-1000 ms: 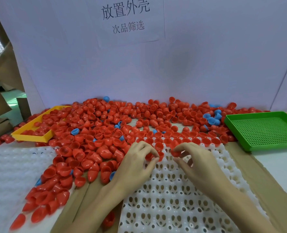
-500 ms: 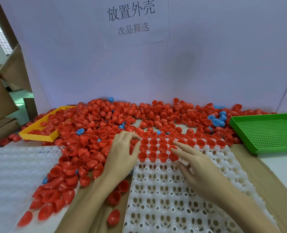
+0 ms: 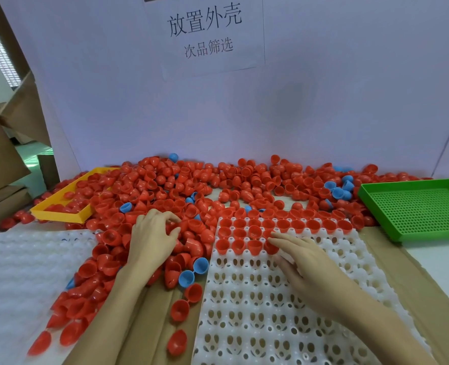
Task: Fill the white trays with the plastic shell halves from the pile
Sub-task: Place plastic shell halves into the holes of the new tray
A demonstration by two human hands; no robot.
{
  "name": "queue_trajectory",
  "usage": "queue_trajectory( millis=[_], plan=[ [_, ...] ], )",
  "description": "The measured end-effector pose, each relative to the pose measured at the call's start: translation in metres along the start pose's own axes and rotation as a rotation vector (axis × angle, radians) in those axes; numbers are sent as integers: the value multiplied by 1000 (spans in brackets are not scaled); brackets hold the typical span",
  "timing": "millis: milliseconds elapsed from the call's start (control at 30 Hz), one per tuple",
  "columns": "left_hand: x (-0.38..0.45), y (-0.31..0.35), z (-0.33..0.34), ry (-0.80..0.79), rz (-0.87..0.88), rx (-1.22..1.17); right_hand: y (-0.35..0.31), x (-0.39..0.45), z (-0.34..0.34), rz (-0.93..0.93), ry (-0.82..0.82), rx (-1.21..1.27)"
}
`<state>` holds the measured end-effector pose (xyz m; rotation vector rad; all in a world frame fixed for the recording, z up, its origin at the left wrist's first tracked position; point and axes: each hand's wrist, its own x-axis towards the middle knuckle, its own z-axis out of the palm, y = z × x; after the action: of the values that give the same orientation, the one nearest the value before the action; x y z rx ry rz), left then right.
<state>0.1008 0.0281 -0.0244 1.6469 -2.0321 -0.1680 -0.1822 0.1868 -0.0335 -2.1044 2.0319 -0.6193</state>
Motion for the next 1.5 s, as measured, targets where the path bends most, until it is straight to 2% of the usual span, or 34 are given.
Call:
queue_trajectory(
  millis=[167, 300, 467, 533, 633, 733, 1033, 1200, 1333, 1433, 1500],
  plan=[
    [-2, 0, -3, 78, 46, -70, -2, -1, -3, -11, 29, 48],
    [-7, 15, -9, 214, 264, -242, -9, -1, -9, 2, 107, 150],
    [-28, 54, -9, 136, 474, -535, -12, -1, -13, 17, 201, 377],
    [-38, 65, -6, 75, 537, -594, -13, -1, -15, 0, 224, 521],
    [-50, 77, 1, -1, 650, -605, -18, -2, -20, -46, 170, 758],
    [-59, 84, 7, -61, 722, -605, -21, -2, -22, -119, 184, 721],
    [-64, 84, 6, -98, 564, -686, -25, -5, -22, -151, 298, 635],
    [-57, 77, 2, -1, 565, -518, -22, -4, -25, -99, 349, 654],
    [-41, 58, -2, 126, 453, -310, -20, -4, -27, -65, 363, 660],
    [-37, 51, 2, 147, 436, -207, -19, -3, -26, -54, 349, 652],
    [-40, 55, 4, 126, 471, -244, -19, -4, -24, -46, 335, 647]
  ],
)
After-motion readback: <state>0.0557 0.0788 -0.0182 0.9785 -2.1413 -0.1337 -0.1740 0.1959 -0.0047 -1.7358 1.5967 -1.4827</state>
